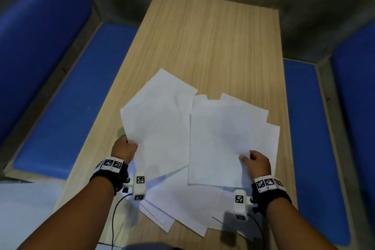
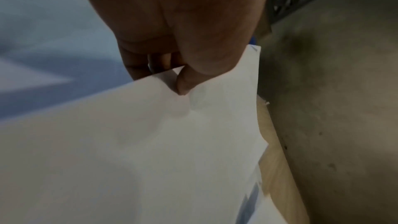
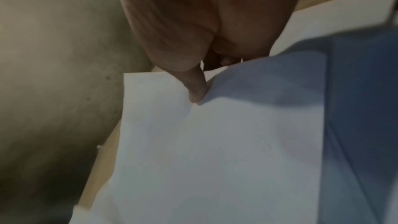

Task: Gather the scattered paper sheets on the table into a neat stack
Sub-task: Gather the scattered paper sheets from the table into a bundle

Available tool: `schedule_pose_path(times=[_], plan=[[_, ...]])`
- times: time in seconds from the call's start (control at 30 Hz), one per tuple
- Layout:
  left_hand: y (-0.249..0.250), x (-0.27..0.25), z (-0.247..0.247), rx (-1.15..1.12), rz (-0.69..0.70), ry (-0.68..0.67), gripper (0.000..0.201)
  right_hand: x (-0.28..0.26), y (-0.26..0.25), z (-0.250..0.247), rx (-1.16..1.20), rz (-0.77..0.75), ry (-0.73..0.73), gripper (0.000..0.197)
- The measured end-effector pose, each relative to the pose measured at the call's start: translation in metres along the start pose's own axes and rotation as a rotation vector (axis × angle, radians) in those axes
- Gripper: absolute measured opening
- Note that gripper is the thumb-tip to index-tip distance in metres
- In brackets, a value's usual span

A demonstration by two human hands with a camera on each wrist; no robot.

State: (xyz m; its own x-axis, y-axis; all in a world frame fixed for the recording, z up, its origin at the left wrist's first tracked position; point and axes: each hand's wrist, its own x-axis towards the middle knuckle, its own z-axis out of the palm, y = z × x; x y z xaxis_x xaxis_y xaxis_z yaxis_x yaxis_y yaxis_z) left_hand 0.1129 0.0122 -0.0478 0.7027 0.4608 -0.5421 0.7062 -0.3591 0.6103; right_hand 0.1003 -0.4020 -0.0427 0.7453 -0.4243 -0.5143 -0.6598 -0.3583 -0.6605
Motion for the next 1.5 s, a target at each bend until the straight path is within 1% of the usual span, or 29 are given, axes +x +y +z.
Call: schedule_pose_path(times=[0.07, 0.1, 0.17, 0.23, 0.27, 0.33, 0.43, 0.5, 0.53, 0.57, 0.63, 0.67, 0.7, 0.73, 0.77, 0.87, 0.93, 1.0, 1.03, 1.07, 1.13, 1.2, 1.27, 1.3, 1.33, 1.4, 1.5], plan=[[0.002, -0.005, 0.004, 0.066, 0.054, -0.067, 0.021, 0.007, -0.011, 0.008, -0.099, -0.040, -0.010, 0.014], [0.003, -0.007, 0.005, 0.080, 0.072, -0.093, 0.024, 0.010, -0.015, 0.014, -0.132, -0.068, 0.016, 0.016], [0.001, -0.012, 0.010, 0.086, 0.084, -0.126, 0.026, 0.017, -0.022, 0.027, -0.253, -0.090, 0.068, 0.027], [-0.002, -0.015, 0.015, 0.098, 0.090, -0.175, 0.024, 0.019, -0.030, 0.037, -0.407, -0.041, 0.038, 0.040], [-0.002, -0.018, 0.018, 0.104, 0.094, -0.203, 0.022, 0.019, -0.034, 0.040, -0.432, -0.004, 0.016, 0.043], [-0.001, -0.024, 0.023, 0.111, 0.103, -0.249, 0.016, 0.018, -0.042, 0.046, -0.368, 0.032, 0.000, 0.044], [0.003, -0.031, 0.028, 0.117, 0.121, -0.284, 0.019, 0.017, -0.042, 0.053, -0.139, 0.045, -0.024, 0.056], [0.006, -0.033, 0.029, 0.113, 0.115, -0.291, 0.020, 0.019, -0.040, 0.053, 0.015, 0.082, -0.054, 0.062], [0.006, -0.032, 0.028, 0.110, 0.107, -0.289, 0.020, 0.020, -0.040, 0.050, -0.019, 0.081, -0.050, 0.060], [0.006, -0.031, 0.028, 0.109, 0.098, -0.284, 0.021, 0.022, -0.038, 0.045, -0.089, 0.060, -0.032, 0.052], [0.007, -0.029, 0.025, 0.136, 0.090, -0.270, 0.020, 0.024, -0.039, 0.031, -0.196, 0.044, 0.038, 0.017], [0.007, -0.028, 0.023, 0.154, 0.084, -0.262, 0.021, 0.025, -0.037, 0.022, -0.213, 0.039, 0.063, 0.017], [0.007, -0.027, 0.021, 0.171, 0.073, -0.252, 0.022, 0.027, -0.032, 0.013, -0.222, 0.026, 0.100, 0.023], [0.007, -0.027, 0.020, 0.193, 0.062, -0.239, 0.022, 0.029, -0.029, 0.003, -0.220, 0.076, 0.115, 0.021], [0.007, -0.028, 0.017, 0.218, 0.049, -0.227, 0.021, 0.032, -0.022, -0.007, -0.220, 0.115, 0.141, 0.015], [0.003, -0.031, 0.015, 0.292, 0.005, -0.202, 0.019, 0.033, -0.013, -0.032, -0.290, 0.263, 0.213, 0.042], [-0.003, -0.037, 0.014, 0.343, -0.027, -0.208, 0.021, 0.035, -0.006, -0.042, -0.340, 0.331, 0.226, 0.054], [-0.013, -0.045, 0.017, 0.376, -0.049, -0.227, 0.033, 0.038, 0.003, -0.043, -0.314, 0.360, 0.203, 0.071], [-0.019, -0.049, 0.020, 0.390, -0.055, -0.222, 0.037, 0.039, 0.008, -0.041, -0.321, 0.353, 0.182, 0.078], [-0.025, -0.052, 0.023, 0.404, -0.057, -0.208, 0.035, 0.034, 0.005, -0.038, -0.321, 0.349, 0.183, 0.082], [-0.035, -0.059, 0.033, 0.391, -0.051, -0.184, 0.032, 0.025, -0.003, -0.032, -0.279, 0.333, 0.212, 0.077], [-0.033, -0.069, 0.038, 0.344, 0.000, -0.178, 0.029, 0.020, -0.004, -0.027, -0.169, 0.306, 0.244, 0.069], [-0.028, -0.079, 0.042, 0.300, 0.026, -0.164, 0.023, 0.019, -0.004, -0.026, -0.019, 0.260, 0.312, 0.069], [-0.028, -0.081, 0.044, 0.285, 0.022, -0.161, 0.021, 0.019, -0.003, -0.026, 0.013, 0.237, 0.313, 0.068], [-0.029, -0.081, 0.046, 0.274, 0.016, -0.166, 0.023, 0.020, -0.005, -0.027, 0.013, 0.199, 0.287, 0.064], [-0.033, -0.081, 0.051, 0.254, 0.015, -0.181, 0.028, 0.023, -0.004, -0.031, 0.004, 0.130, 0.239, 0.047], [-0.032, -0.078, 0.045, 0.248, 0.075, -0.231, 0.028, 0.019, -0.014, -0.045, 0.039, 0.004, 0.264, 0.031]])
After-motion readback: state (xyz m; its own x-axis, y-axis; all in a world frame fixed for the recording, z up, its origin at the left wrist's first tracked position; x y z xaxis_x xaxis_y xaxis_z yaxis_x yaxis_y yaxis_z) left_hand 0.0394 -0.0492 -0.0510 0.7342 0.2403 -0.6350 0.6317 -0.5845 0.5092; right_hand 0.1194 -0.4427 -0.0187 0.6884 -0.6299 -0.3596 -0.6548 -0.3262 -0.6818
